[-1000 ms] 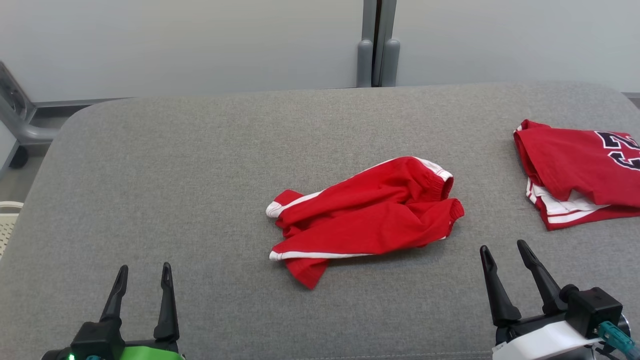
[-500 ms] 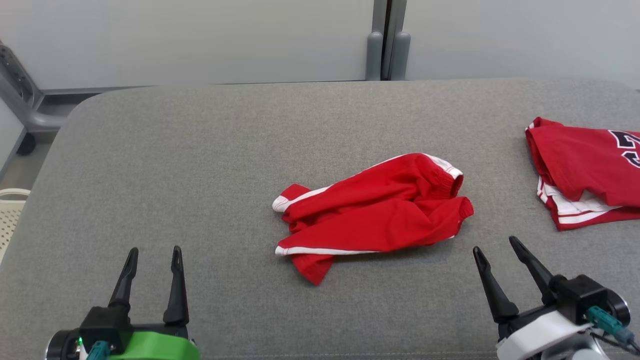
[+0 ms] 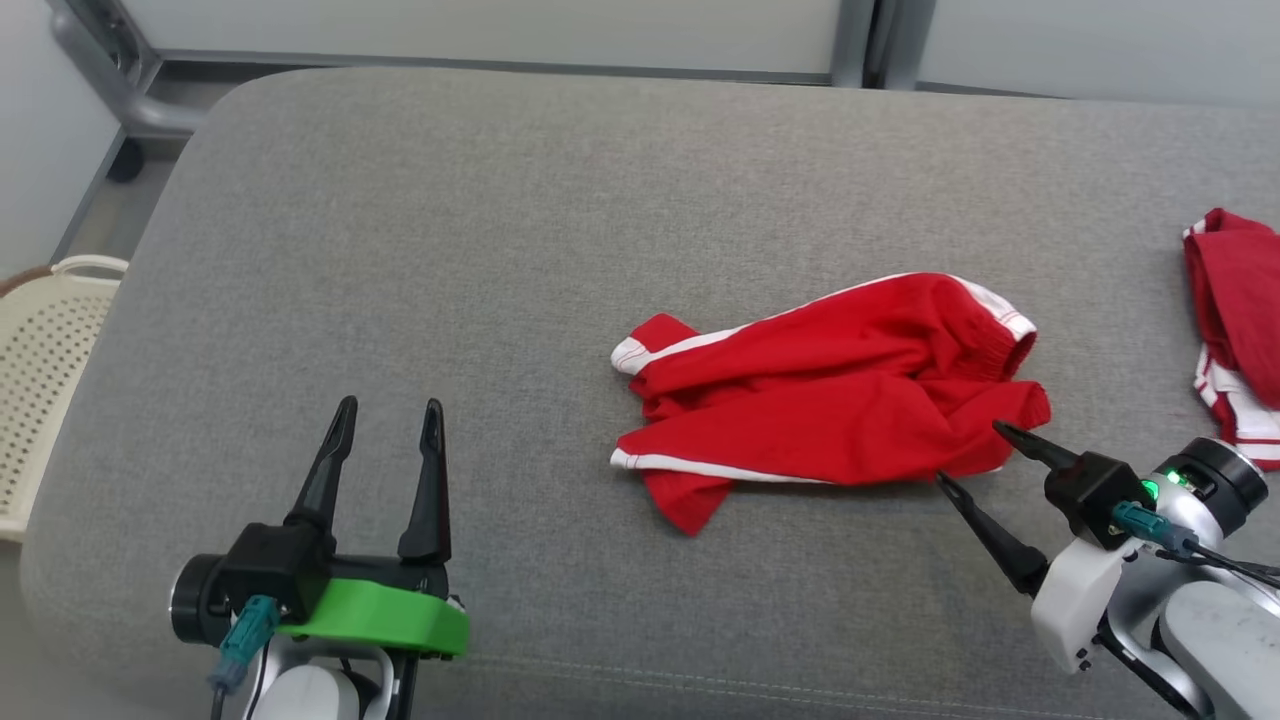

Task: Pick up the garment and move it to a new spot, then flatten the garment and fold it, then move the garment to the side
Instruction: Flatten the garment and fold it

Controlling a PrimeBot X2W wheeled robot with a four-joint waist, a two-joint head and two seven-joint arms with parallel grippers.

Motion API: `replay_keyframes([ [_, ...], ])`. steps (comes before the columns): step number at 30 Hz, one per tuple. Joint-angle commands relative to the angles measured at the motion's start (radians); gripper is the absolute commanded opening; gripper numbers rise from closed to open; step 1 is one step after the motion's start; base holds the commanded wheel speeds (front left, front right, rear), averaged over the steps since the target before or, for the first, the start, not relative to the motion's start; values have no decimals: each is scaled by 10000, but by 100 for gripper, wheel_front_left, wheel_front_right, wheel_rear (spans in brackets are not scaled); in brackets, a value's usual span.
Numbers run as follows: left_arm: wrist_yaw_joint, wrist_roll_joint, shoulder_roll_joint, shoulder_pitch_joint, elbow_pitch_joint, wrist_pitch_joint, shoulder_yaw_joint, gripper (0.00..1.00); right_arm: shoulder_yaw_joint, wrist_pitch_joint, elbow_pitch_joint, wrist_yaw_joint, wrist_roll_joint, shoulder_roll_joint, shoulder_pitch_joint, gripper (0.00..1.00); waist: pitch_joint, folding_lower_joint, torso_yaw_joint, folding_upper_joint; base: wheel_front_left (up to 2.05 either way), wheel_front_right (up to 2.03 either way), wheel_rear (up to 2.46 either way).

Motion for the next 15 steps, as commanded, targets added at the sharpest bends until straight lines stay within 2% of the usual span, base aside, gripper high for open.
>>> replay_keyframes([
  [1, -26, -72, -10, -145, 12, -26, -42, 100, 70, 2, 31, -5, 100, -92, -135, 100, 513, 0, 531, 0, 0, 0, 0],
  [6, 36, -212, -67, -304, -17, -27, -166, 100, 1366, 372, 77, -6, 75, -986, -953, 100, 786, 0, 776, 0, 0, 0, 0],
  [10, 69, -283, -82, -399, -5, -28, -226, 100, 2302, 619, 103, -8, -41, -1338, -1685, 98, 941, 0, 816, 0, 0, 0, 0],
  [11, 69, -315, -84, -437, -10, -28, -232, 100, 2541, 659, 120, -6, -53, -1390, -1892, 47, 968, 0, 811, 0, 0, 0, 0],
  [12, 78, -346, -86, -470, -18, -29, -248, 100, 2774, 725, 135, -8, 2, -1415, -2051, 0, 985, 0, 809, 0, 0, 0, 0],
  [15, 135, -388, -86, -496, -43, -27, -303, 100, 3132, 556, 97, -8, 458, -1417, -2523, 0, 1023, 0, 795, 0, 0, 0, 0],
])
